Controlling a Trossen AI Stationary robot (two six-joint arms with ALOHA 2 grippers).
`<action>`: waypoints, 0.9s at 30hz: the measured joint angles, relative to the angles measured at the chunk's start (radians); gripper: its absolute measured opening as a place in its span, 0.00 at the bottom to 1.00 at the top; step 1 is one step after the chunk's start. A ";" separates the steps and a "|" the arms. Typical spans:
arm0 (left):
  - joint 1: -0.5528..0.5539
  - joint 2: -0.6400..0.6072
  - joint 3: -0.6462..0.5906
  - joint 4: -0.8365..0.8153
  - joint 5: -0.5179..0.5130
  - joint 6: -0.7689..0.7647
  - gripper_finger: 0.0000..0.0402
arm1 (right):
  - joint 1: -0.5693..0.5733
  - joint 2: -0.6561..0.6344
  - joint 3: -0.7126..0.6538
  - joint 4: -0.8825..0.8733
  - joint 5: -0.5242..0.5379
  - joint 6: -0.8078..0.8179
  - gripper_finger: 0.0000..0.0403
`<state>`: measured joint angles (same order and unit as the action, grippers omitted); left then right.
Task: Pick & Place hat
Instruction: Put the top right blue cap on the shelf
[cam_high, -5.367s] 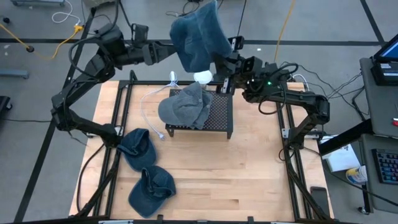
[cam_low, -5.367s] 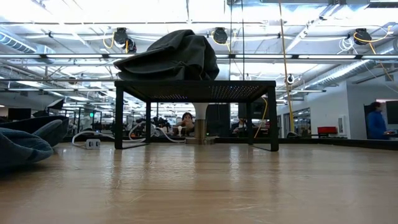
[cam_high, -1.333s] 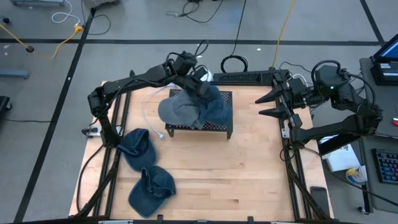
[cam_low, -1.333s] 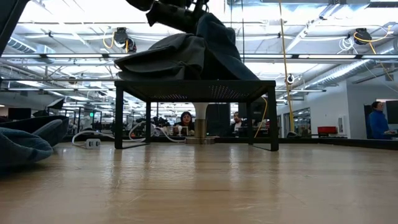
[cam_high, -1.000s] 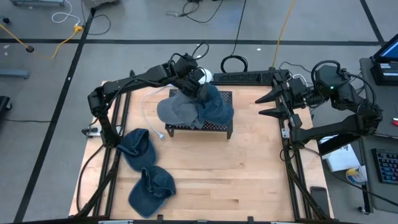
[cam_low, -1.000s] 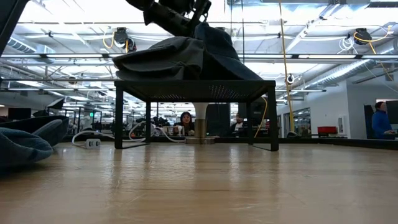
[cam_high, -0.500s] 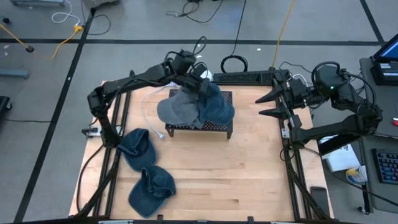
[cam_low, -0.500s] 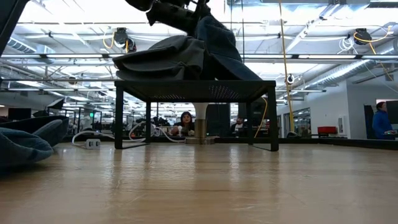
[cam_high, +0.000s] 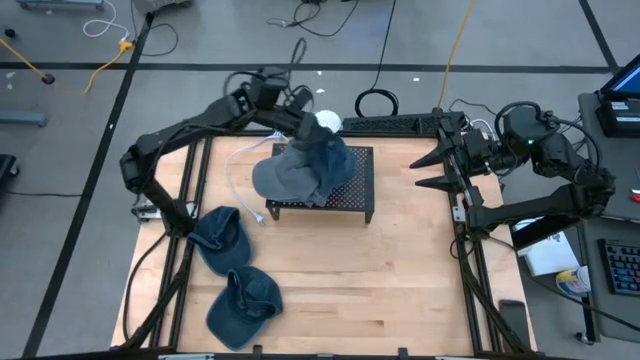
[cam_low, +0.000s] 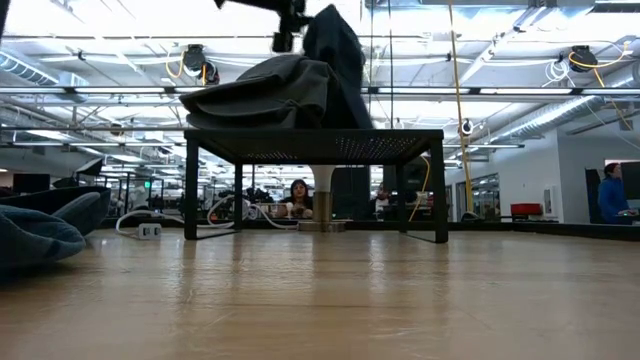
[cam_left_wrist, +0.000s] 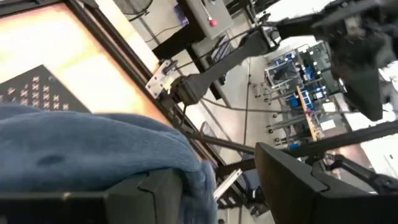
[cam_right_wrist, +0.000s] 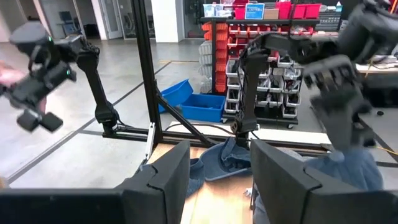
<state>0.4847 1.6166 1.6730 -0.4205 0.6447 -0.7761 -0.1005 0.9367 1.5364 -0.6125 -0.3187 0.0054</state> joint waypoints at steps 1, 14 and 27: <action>-0.002 -0.019 0.000 -0.028 0.000 0.012 0.48 | 0.000 0.000 0.000 0.000 0.000 -0.003 0.40; -0.065 -0.096 0.000 -0.135 -0.049 0.067 0.39 | 0.000 0.000 0.000 0.002 0.002 -0.122 0.40; -0.056 -0.060 0.000 -0.084 -0.061 0.141 0.09 | 0.000 0.001 0.000 0.002 0.002 -0.125 0.40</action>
<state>0.4283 1.5569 1.6732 -0.5046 0.5841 -0.6356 -0.1005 0.9375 1.5364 -0.6109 -0.3168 -0.1200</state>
